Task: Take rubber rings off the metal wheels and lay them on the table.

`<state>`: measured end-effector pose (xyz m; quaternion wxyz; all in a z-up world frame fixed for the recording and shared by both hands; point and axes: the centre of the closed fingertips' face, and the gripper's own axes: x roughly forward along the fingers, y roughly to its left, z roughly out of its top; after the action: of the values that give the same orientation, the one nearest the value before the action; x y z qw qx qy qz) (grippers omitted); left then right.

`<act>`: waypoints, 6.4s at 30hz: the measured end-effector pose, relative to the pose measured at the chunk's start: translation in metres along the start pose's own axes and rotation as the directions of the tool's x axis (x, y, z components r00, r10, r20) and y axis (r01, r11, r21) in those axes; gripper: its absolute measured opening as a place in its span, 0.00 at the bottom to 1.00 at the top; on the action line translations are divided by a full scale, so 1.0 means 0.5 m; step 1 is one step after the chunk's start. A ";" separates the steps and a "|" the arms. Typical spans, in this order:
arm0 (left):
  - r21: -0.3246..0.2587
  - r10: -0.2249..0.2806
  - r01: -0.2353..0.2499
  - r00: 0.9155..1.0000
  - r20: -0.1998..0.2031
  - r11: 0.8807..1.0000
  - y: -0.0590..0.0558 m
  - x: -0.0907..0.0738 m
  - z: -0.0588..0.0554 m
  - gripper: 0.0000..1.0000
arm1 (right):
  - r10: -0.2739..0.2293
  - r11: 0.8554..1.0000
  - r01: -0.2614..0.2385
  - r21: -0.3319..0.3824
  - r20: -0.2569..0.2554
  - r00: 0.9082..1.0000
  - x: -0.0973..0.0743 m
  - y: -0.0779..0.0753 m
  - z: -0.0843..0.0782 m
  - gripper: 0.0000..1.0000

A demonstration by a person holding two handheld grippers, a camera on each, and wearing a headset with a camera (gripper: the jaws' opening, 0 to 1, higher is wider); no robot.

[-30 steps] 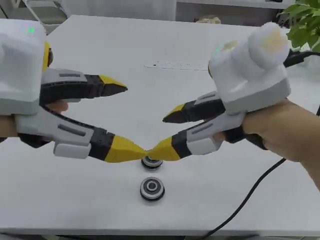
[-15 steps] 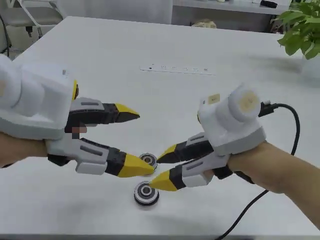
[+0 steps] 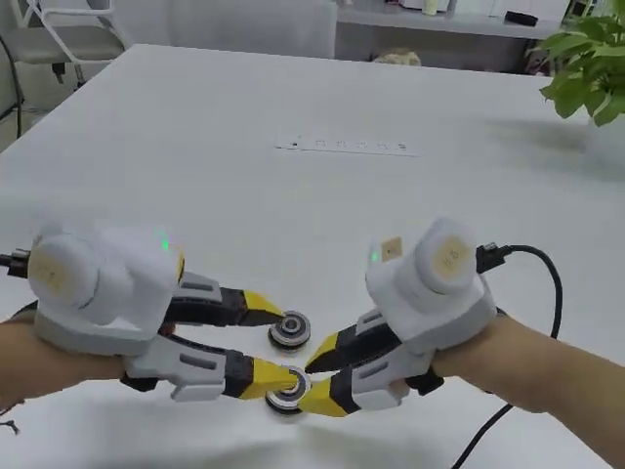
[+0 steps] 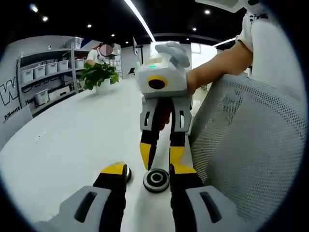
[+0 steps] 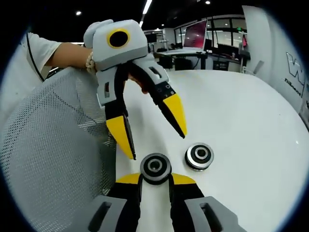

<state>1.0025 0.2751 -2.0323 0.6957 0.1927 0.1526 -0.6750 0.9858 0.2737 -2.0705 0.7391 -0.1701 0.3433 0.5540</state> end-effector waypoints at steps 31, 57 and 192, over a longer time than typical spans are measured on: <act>0.039 -0.039 0.041 0.998 -0.045 0.998 -0.023 0.034 -0.046 0.08 | 0.011 0.999 -0.011 0.042 -0.014 1.000 0.011 -0.001 -0.018 0.17; 0.021 -0.039 0.040 0.998 -0.040 0.999 -0.025 0.034 -0.045 0.08 | -0.014 0.993 0.009 -0.116 -0.045 0.999 0.011 -0.001 -0.018 0.15; 0.021 -0.057 0.059 0.997 -0.059 0.998 -0.020 0.033 -0.045 0.07 | -0.001 0.800 -0.059 0.597 0.100 0.995 -0.014 -0.020 0.003 0.00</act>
<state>0.9944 0.2710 -2.0607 0.6687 0.2158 0.1708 -0.6907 0.9946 0.2664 -2.0661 0.7620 0.1041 0.4677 0.4356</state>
